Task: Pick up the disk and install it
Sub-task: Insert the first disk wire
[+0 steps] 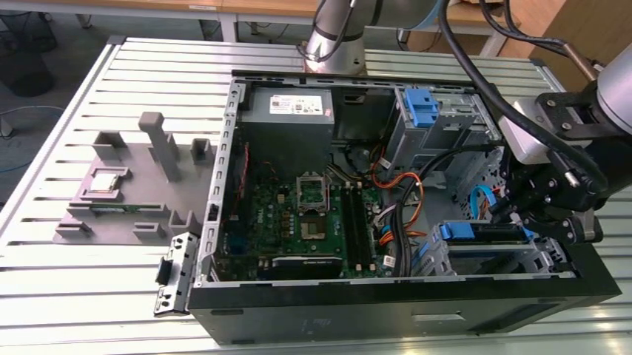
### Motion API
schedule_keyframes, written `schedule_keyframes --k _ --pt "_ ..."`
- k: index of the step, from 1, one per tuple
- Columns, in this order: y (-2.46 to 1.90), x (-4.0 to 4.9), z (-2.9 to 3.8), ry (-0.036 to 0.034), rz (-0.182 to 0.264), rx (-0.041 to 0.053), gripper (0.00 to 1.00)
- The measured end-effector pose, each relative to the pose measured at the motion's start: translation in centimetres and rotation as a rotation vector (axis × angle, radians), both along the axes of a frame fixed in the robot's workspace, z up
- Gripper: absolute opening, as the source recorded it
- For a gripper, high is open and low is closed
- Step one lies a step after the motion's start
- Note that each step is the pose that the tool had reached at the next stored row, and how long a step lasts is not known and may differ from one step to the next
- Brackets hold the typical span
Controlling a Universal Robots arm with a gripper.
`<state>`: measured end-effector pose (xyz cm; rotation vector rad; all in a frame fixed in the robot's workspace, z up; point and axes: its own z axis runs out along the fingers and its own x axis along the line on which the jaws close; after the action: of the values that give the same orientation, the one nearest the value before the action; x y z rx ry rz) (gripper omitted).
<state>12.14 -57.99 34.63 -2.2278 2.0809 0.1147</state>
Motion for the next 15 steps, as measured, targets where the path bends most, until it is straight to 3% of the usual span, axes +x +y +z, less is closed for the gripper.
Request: schedule_keyframes --k 15 --pt "-0.09 -0.05 -0.21 -0.0002 0.0 0.0 0.16"
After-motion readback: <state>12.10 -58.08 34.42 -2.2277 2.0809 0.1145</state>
